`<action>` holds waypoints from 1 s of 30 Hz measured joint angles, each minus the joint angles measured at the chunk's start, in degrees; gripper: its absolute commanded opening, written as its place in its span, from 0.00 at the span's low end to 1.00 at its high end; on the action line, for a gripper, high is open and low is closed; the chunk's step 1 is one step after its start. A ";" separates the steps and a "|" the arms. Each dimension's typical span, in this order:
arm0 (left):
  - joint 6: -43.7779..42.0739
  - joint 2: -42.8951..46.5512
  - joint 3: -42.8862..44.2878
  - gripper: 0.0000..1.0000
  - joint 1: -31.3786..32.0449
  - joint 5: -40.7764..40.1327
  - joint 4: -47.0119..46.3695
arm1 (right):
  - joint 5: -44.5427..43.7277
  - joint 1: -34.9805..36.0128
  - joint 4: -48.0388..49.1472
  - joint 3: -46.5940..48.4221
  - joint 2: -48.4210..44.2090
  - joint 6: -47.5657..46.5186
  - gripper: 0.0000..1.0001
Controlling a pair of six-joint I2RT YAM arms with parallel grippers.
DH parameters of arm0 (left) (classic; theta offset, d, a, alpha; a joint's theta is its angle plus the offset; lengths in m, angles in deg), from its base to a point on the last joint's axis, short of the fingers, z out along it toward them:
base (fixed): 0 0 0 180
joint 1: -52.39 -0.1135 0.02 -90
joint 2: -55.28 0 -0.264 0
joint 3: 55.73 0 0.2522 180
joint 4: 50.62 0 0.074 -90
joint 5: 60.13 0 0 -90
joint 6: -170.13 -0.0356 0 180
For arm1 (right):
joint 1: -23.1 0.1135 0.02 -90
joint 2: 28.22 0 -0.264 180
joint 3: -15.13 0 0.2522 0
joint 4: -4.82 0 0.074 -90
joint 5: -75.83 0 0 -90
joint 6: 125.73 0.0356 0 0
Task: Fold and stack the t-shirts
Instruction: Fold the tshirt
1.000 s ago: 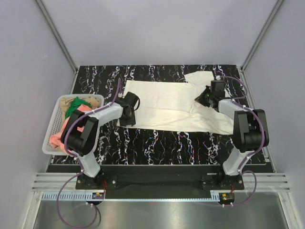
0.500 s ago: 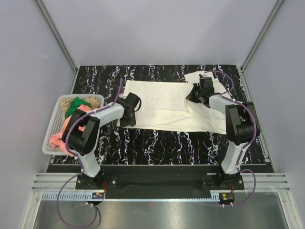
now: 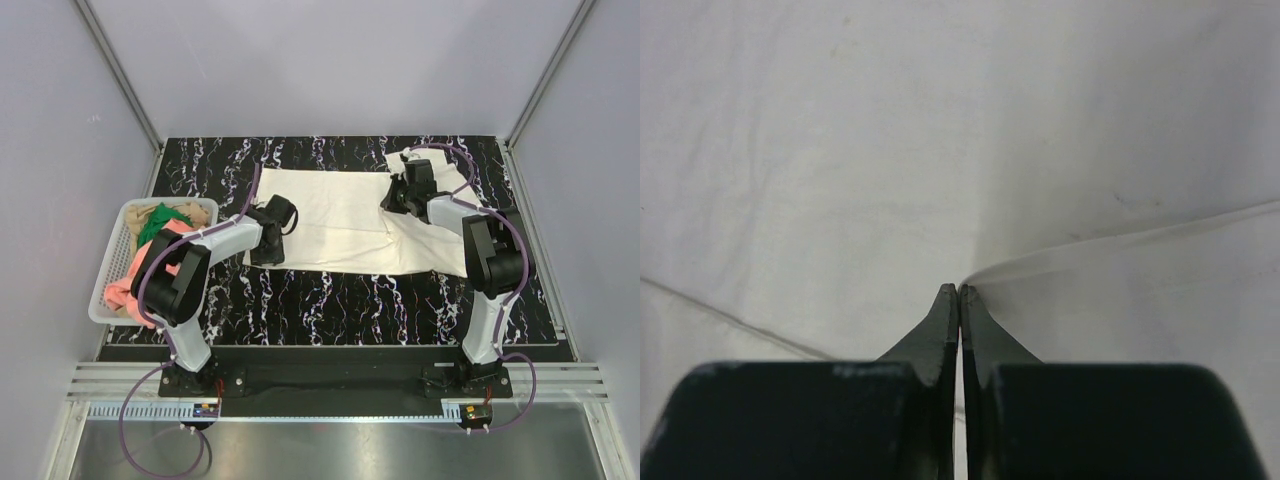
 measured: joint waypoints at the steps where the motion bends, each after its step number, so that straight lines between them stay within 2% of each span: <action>1: 0.00 0.00 0.00 0.42 0.00 -0.09 0.07 | -0.35 0.20 0.00 0.09 0.17 -0.59 0.00; 14: 0.02 -0.20 0.35 0.42 0.02 -2.32 1.77 | -3.39 0.92 -2.43 2.75 0.26 -11.93 0.02; 17: 0.00 -0.33 0.61 0.42 0.02 -2.49 2.03 | -2.73 0.92 -5.31 5.86 0.83 -14.10 0.11; 20: 0.00 -0.33 0.61 0.42 0.02 -2.64 2.16 | -1.70 0.92 -8.63 10.67 2.64 -14.49 0.33; 22: 0.00 -0.33 0.61 0.42 0.00 -2.69 2.19 | -1.60 0.92 -9.64 11.67 2.84 -13.62 0.42; 25: 0.00 -0.33 0.63 0.43 0.00 -2.71 2.21 | -2.43 0.87 -11.45 11.69 2.16 -11.93 0.45; 30: 0.00 -0.50 0.76 0.43 0.00 -2.71 2.43 | -5.38 -0.15 -15.23 12.13 0.04 -9.53 0.43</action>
